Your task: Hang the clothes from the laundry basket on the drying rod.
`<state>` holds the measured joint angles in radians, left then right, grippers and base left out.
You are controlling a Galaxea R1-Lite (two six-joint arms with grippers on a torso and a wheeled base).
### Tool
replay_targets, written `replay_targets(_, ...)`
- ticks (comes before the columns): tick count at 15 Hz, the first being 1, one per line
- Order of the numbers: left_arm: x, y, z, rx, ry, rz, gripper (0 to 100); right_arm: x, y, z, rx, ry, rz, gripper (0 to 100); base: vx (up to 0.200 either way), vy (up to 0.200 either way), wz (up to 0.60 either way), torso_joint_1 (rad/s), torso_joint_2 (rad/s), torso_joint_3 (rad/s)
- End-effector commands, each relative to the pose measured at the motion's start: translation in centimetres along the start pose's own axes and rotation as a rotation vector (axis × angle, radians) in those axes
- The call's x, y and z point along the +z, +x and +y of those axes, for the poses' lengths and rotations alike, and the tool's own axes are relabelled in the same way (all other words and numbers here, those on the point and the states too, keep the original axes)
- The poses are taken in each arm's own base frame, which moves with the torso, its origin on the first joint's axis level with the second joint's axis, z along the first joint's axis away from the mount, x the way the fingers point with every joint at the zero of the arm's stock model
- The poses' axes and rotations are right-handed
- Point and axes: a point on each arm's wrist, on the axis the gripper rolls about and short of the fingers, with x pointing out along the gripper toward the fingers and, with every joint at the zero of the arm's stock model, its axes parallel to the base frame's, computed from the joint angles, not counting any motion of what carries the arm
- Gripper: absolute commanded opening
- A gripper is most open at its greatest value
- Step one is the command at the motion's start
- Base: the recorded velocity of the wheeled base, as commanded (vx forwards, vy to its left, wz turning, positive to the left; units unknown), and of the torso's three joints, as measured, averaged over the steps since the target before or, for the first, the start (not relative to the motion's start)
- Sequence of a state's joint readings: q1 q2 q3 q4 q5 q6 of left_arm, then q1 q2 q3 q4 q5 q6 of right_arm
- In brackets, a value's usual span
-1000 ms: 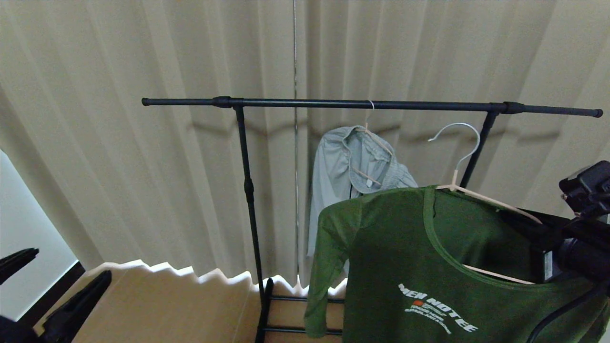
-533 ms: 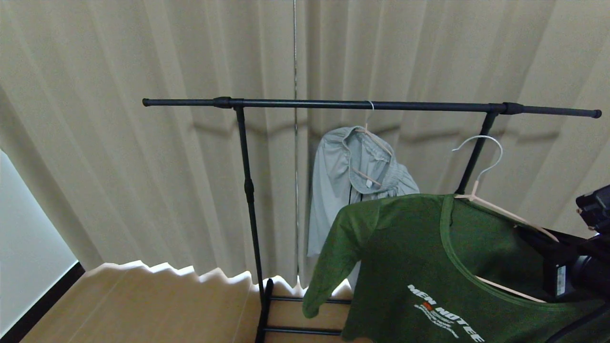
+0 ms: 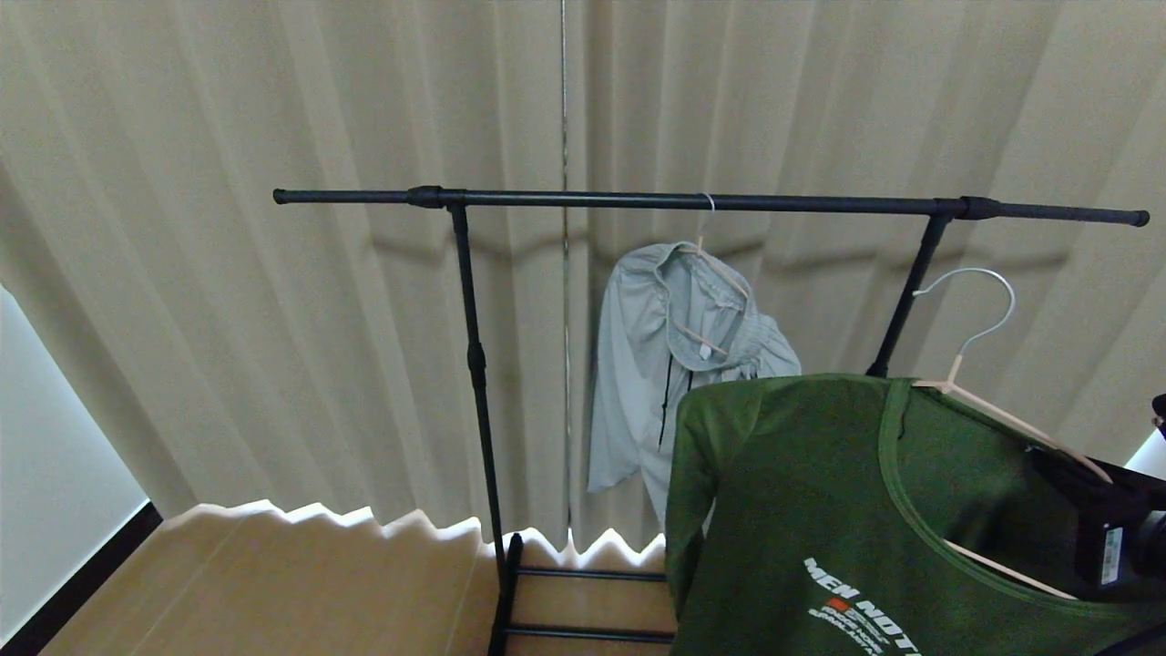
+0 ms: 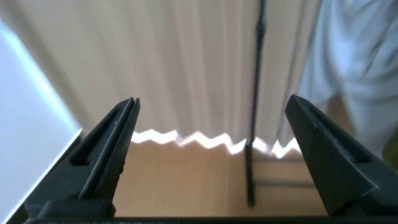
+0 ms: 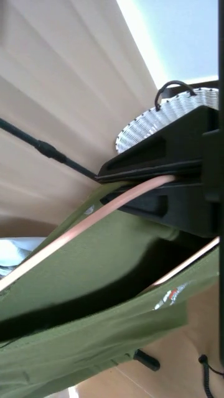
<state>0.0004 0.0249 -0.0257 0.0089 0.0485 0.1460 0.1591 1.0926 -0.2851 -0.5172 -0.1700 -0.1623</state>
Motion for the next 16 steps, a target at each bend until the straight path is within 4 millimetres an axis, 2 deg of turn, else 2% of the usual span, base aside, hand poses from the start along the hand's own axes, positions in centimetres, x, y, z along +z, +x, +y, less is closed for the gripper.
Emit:
replay_targets(1, -0.65, 0.04, -0.25, -0.062, -0.008, -0.009, 100, -0.65, -0.62, 0.00, 0.000, 0.013, 0.000, 0, 0.000, 0.000, 0.00, 0.000, 0.00, 0.000)
replay_targets(3, -0.64, 0.01, -0.44, -0.144, -0.029, -0.019, 100, -1.40, -1.05, 0.03, 0.002, 0.017, 0.010, 0, 0.000, 0.000, 0.00, 0.000, 0.00, 0.000)
replay_targets(12, -0.67, 0.02, -0.44, -0.145, -0.048, -0.014, 100, -1.56, -1.37, 0.04, 0.007, 0.037, 0.003, 0, 0.000, 0.000, 0.00, 0.000, 0.00, 0.000)
replay_targets(16, -0.67, 0.02, -0.44, -0.145, -0.048, -0.014, 100, -1.55, -1.40, 0.03, 0.007, 0.038, 0.002, 0, 0.000, -0.200, 0.00, -0.001, 0.00, 0.001)
